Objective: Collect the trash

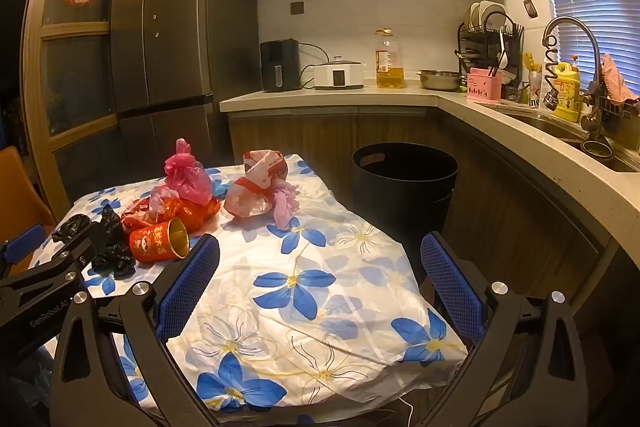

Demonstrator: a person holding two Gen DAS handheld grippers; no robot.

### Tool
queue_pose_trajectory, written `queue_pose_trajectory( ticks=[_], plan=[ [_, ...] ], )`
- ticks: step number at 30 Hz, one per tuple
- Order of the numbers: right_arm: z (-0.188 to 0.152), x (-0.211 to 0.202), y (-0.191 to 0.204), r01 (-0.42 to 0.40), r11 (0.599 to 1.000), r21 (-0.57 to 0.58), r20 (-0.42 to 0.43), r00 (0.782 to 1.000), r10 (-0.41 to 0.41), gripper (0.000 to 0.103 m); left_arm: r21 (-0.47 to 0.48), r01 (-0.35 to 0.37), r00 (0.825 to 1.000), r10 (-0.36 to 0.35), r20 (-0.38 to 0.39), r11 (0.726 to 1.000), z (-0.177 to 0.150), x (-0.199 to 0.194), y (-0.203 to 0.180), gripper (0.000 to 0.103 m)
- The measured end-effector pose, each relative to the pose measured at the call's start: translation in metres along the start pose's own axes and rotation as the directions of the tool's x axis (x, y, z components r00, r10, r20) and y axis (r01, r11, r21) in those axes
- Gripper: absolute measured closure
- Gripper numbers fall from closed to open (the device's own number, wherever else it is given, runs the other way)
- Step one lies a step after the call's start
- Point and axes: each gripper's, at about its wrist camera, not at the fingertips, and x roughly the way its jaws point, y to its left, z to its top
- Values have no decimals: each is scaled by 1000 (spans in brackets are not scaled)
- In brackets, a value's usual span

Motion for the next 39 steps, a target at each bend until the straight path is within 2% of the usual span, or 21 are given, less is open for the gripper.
queue_pose_trajectory(
  ticks=[39],
  plan=[
    [2, -3, -2, -2, 1000, 6, 7, 1000, 2, 5, -2, 8, 1000, -8, 5, 1000, -3, -1, -6, 6]
  ],
)
